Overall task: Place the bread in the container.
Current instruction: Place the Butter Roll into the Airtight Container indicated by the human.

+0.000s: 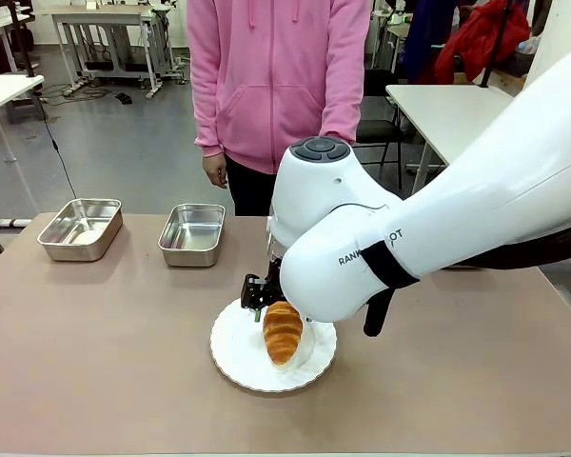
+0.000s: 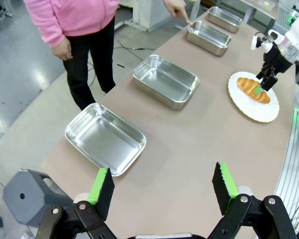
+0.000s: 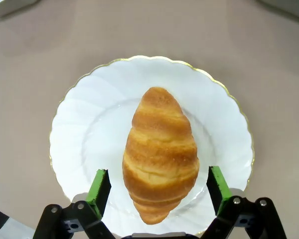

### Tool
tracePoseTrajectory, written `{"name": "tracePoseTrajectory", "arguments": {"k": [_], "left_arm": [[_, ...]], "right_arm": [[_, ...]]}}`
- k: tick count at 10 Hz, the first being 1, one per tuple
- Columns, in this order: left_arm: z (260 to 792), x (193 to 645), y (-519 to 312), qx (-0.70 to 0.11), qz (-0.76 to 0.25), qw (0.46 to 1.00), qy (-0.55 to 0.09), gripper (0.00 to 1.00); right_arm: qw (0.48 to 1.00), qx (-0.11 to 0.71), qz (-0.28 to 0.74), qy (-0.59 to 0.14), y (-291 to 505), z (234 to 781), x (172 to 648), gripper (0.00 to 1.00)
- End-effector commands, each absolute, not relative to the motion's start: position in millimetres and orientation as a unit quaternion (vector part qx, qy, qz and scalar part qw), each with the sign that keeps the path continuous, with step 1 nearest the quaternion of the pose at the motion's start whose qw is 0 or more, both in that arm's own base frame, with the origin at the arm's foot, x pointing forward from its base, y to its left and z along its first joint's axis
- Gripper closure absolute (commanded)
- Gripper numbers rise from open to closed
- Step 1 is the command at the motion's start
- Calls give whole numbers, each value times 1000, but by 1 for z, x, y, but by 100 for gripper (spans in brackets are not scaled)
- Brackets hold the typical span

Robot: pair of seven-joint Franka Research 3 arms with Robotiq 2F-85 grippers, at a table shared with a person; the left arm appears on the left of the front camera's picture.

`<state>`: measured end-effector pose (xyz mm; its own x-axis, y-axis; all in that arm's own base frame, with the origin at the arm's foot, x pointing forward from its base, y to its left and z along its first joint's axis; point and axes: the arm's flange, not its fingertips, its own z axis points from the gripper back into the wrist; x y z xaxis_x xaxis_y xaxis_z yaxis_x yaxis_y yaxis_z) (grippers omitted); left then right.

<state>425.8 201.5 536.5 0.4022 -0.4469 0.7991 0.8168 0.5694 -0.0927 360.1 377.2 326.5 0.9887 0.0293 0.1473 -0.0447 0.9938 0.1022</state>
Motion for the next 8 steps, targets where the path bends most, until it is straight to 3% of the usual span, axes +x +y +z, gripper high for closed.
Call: {"name": "tracePoseTrajectory", "arguments": {"k": [1, 7, 8], "left_arm": [[538, 424, 202, -244, -398, 798, -380, 0], [538, 424, 202, -244, -398, 798, -380, 0], [538, 424, 202, -244, -398, 798, -380, 0]], "right_arm": [[996, 47, 5, -80, 391, 314, 366, 0], [997, 39, 7, -73, 390, 295, 365, 0], [997, 35, 2, -72, 390, 295, 366, 20]]}}
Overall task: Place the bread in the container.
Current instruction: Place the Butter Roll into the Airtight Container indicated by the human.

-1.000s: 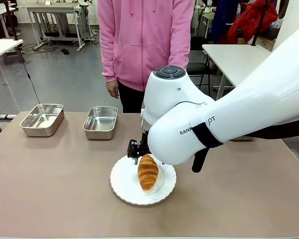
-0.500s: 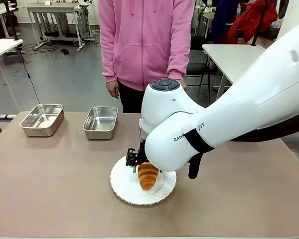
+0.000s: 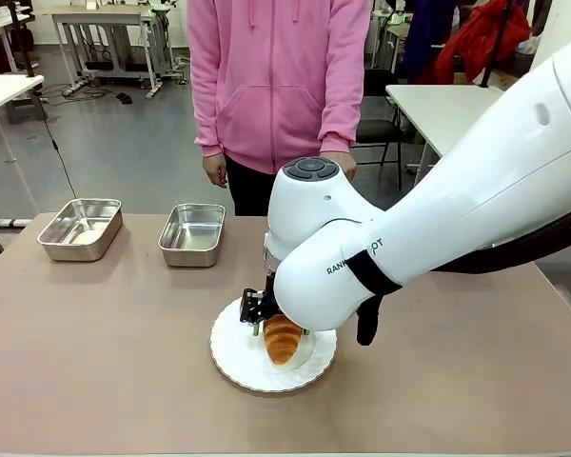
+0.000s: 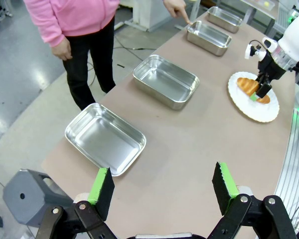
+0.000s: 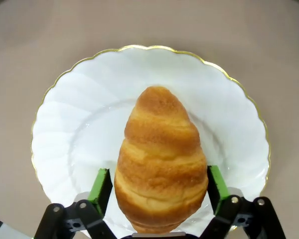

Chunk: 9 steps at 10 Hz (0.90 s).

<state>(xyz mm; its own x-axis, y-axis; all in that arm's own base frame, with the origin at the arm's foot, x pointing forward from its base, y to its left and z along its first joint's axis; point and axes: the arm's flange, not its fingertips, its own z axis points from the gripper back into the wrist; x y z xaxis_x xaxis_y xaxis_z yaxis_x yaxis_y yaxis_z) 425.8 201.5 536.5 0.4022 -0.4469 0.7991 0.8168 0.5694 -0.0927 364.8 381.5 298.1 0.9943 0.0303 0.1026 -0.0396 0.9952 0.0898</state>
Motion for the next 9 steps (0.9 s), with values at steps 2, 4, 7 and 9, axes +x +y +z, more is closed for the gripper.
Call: {"name": "tracePoseTrajectory", "arguments": {"k": [2, 4, 7, 9], "left_arm": [[538, 424, 202, -244, -398, 798, -380, 0], [538, 424, 202, -244, -398, 798, -380, 0], [538, 424, 202, -244, -398, 798, -380, 0], [538, 424, 202, -244, -398, 798, -380, 0]], "right_arm": [[997, 25, 1, -71, 389, 294, 368, 40], [997, 17, -2, -77, 389, 296, 368, 60], [998, 37, 16, -57, 380, 299, 366, 60], [998, 37, 16, -57, 380, 299, 366, 60]]}}
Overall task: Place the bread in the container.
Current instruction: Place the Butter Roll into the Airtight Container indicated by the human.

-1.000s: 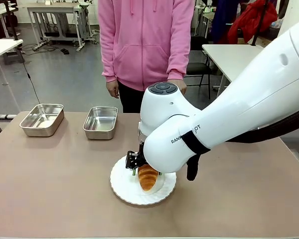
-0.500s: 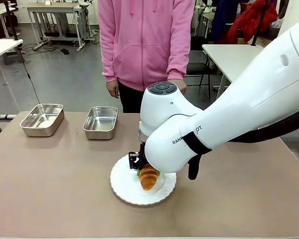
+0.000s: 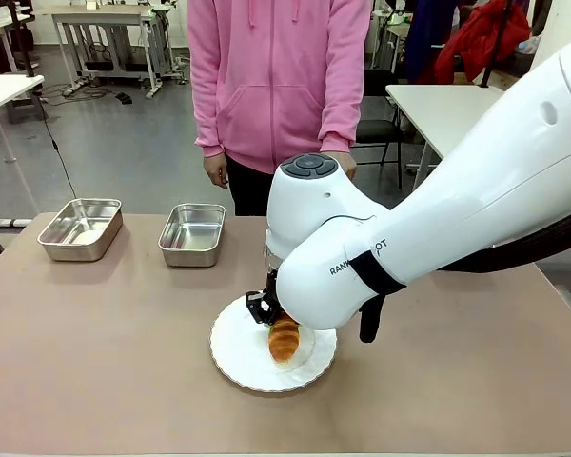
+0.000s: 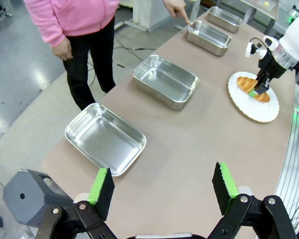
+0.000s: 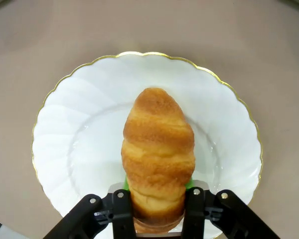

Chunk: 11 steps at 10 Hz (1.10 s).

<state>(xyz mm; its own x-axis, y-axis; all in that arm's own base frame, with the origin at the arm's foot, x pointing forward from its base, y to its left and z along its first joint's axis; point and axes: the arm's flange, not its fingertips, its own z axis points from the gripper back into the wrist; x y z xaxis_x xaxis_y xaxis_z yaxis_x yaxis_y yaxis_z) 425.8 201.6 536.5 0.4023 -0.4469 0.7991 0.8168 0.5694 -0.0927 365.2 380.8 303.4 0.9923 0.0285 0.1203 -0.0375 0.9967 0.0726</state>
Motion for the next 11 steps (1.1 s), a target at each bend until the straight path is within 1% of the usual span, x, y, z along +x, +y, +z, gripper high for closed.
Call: {"name": "tracePoseTrajectory", "arguments": {"k": [1, 2, 4, 7, 8, 9, 11], "left_arm": [[538, 424, 202, -244, -398, 798, -380, 0], [538, 424, 202, -244, -398, 798, -380, 0], [538, 424, 202, -244, -398, 798, -380, 0], [538, 424, 202, -244, -398, 798, -380, 0], [538, 424, 202, -244, -398, 798, -380, 0], [538, 424, 202, -244, -398, 798, -380, 0], [538, 424, 202, -244, -398, 798, -380, 0]], "right_arm": [[998, 37, 16, -57, 380, 299, 366, 60], [997, 37, 17, -60, 381, 303, 365, 60], [996, 27, 25, -76, 378, 331, 372, 60], [993, 39, 48, -97, 368, 413, 388, 60], [992, 39, 43, -111, 360, 433, 404, 60], [993, 34, 40, -107, 349, 446, 425, 60], [992, 53, 58, -96, 312, 460, 478, 60]]}}
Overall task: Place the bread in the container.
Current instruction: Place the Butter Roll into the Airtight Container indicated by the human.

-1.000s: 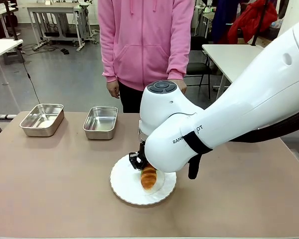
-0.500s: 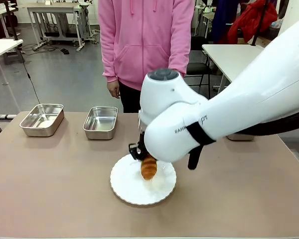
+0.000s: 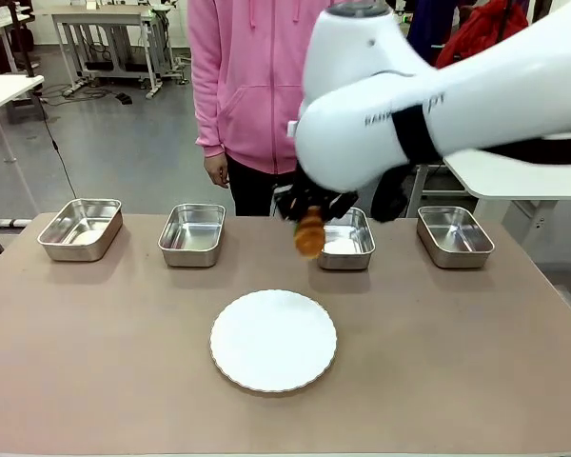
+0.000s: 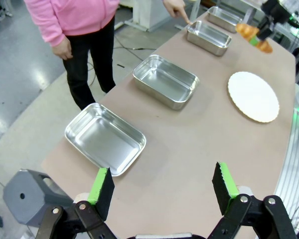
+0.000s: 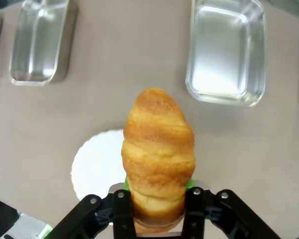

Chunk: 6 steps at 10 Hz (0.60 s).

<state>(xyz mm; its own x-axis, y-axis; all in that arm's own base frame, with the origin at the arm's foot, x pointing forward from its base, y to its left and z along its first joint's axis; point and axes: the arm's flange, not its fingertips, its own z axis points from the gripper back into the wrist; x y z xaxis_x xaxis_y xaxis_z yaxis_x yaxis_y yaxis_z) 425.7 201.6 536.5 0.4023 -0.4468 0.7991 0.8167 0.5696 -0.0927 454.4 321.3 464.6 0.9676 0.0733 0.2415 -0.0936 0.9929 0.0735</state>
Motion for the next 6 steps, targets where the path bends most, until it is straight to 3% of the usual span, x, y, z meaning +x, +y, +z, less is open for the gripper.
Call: {"name": "tracePoseTrajectory", "arguments": {"k": [1, 6], "left_arm": [[538, 424, 202, -244, -398, 798, -380, 0], [538, 424, 202, -244, -398, 798, -380, 0]], "right_arm": [[992, 50, 63, -94, 293, 459, 500, 60], [989, 63, 102, -87, 240, 417, 574, 60]]}}
